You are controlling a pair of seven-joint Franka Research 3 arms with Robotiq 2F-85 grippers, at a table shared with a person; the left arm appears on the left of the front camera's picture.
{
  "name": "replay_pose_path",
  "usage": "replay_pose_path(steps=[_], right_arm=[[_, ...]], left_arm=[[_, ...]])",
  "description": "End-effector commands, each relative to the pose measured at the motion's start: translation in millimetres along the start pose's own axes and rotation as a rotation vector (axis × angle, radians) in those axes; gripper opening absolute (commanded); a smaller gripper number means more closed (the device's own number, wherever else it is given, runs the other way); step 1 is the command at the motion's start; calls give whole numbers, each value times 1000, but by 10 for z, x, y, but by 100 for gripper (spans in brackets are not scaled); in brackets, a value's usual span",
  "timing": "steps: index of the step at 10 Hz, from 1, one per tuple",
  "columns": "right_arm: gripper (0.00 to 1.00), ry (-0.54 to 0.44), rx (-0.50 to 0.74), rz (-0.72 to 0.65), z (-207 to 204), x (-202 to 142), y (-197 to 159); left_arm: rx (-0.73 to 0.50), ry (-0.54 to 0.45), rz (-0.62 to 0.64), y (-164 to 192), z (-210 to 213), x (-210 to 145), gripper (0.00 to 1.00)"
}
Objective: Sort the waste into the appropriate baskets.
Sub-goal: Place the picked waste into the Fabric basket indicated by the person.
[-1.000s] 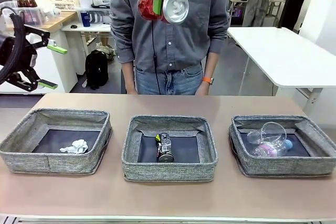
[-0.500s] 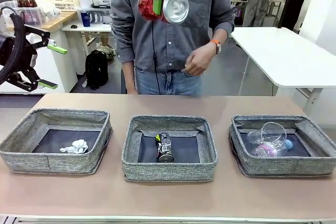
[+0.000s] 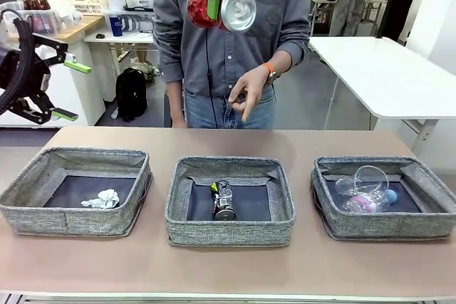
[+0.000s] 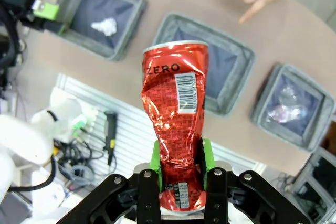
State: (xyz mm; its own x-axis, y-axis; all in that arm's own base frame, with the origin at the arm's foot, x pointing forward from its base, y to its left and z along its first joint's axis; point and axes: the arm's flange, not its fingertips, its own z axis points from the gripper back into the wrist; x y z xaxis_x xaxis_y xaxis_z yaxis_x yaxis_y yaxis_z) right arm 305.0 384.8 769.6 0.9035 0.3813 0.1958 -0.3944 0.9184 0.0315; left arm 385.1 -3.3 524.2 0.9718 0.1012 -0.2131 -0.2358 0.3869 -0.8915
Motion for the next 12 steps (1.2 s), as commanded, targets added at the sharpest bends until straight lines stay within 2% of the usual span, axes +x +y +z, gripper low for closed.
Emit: replay_pose_path(steps=[1,7,8,10,11,12], right_arm=[[33,-13,-5,-11,19,-34,-1],[33,0,0,0,0,0,0],[33,15,-21,-18,-171,74,-62],[33,67,-5,-7,-942,126,-228],[33,27,27,-29,-1266,54,-253],[33,12,46,5,-1505,-57,-196]], left_arm=[[-12,-7,-5,-15,4,-7,100],[-12,-7,-5,-15,4,-7,100],[-12,-7,-5,-15,4,-7,100],[-12,-7,-5,-15,4,-7,100],[-12,-7,-5,-15,4,-7,100],[-12,-7,-5,-15,4,-7,100]])
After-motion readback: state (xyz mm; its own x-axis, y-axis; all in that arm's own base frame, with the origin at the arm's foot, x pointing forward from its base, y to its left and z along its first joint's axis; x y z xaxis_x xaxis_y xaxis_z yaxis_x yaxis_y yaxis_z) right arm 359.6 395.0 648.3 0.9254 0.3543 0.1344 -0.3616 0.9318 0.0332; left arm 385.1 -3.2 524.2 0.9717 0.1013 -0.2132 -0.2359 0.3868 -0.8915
